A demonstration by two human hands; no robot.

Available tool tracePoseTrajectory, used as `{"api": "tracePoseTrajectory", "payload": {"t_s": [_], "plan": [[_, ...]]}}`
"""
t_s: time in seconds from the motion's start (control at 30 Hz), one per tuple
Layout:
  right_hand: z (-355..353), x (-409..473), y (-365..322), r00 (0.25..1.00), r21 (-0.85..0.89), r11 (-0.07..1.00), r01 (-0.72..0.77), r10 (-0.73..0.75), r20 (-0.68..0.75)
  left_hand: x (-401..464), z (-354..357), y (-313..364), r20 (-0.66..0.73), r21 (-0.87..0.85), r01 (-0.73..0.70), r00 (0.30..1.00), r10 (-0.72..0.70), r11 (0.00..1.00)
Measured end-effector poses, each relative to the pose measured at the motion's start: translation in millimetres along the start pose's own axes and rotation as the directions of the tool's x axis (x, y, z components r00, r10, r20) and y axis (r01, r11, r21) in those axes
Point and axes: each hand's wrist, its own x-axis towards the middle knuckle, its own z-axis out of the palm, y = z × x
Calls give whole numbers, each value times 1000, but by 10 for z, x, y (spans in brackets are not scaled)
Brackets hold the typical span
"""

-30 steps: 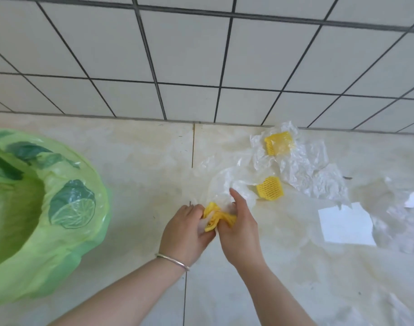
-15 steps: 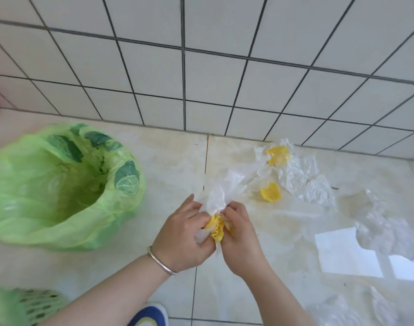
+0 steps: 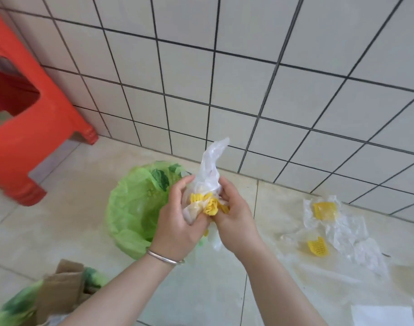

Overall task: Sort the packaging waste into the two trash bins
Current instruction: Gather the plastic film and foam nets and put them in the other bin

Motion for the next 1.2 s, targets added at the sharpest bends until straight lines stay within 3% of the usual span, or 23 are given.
{"api": "tracePoseTrajectory", "payload": {"t_s": [0.13,0.27,0.4,0.5,0.63,0.77,0.87,1.2], "plan": [[334,305,35,998,-75,997,-37,40,45,153,-260,-250,7,120,51,999,-53,991],[689,621,310,994,-206,973,-104,105,-2,248,-347,-624,-41,272,160,987,-154,949],[910,850,614,981,-341,922,-183,193,-4,357,-369,-899,-22,442,326,935,-354,836],[970,1010,784,958,-417,876,-243,284,37,488,-370,-1128,31,587,371,878,-478,720],[1070,1252,1028,861,-582,731,-356,499,100,673,-294,-1465,204,744,296,754,-624,600],[1174,1497,1235,752,-741,562,-368,649,119,843,-192,-1744,263,843,233,609,-749,485],[1206,1607,1255,673,-699,550,-456,728,134,916,-150,-1944,268,872,218,537,-800,438],[1339,1666,1468,578,-831,429,-354,799,166,760,-141,-2375,135,913,289,450,-883,287]]}}
